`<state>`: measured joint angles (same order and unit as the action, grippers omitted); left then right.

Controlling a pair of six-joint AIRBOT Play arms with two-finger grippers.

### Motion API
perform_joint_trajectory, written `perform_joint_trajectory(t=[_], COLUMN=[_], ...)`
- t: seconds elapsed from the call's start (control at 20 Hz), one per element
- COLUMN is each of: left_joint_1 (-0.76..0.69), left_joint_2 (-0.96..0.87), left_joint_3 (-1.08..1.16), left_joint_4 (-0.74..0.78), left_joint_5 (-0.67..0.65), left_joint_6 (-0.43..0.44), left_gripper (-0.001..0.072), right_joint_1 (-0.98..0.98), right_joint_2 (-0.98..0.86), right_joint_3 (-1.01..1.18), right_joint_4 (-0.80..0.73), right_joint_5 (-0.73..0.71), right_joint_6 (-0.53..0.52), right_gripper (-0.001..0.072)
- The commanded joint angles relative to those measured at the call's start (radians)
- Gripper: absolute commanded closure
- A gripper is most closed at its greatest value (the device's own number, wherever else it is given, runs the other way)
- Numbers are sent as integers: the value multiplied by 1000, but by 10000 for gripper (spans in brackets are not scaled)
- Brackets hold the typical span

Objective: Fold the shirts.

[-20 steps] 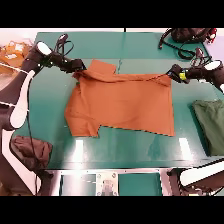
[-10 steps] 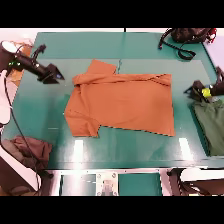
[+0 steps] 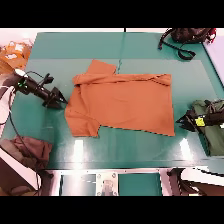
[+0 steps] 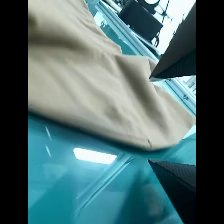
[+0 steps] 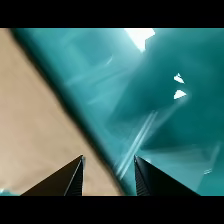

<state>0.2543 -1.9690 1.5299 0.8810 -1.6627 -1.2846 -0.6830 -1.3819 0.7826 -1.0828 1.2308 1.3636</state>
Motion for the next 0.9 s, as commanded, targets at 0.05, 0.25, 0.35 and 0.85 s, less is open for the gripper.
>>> perform_joint_trajectory(t=[0.05,0.25,0.35,0.85], left_joint_1=[-13,-74,-72,-68], left_joint_2=[-1,-1,-1,4], left_joint_3=[-122,-134,-134,-134], left_joint_4=[-24,-44,-52,-48], left_joint_5=[84,135,126,81], left_joint_6=[14,68,76,98], left_gripper=[143,145,312,685], right_joint_1=[23,82,109,110], right_joint_2=[4,4,4,4], right_joint_3=[-70,-76,-77,-122], right_joint_4=[3,9,8,-45], right_joint_5=[-38,-37,-37,10], right_joint_6=[-14,-14,-14,18], right_gripper=[343,343,342,345])
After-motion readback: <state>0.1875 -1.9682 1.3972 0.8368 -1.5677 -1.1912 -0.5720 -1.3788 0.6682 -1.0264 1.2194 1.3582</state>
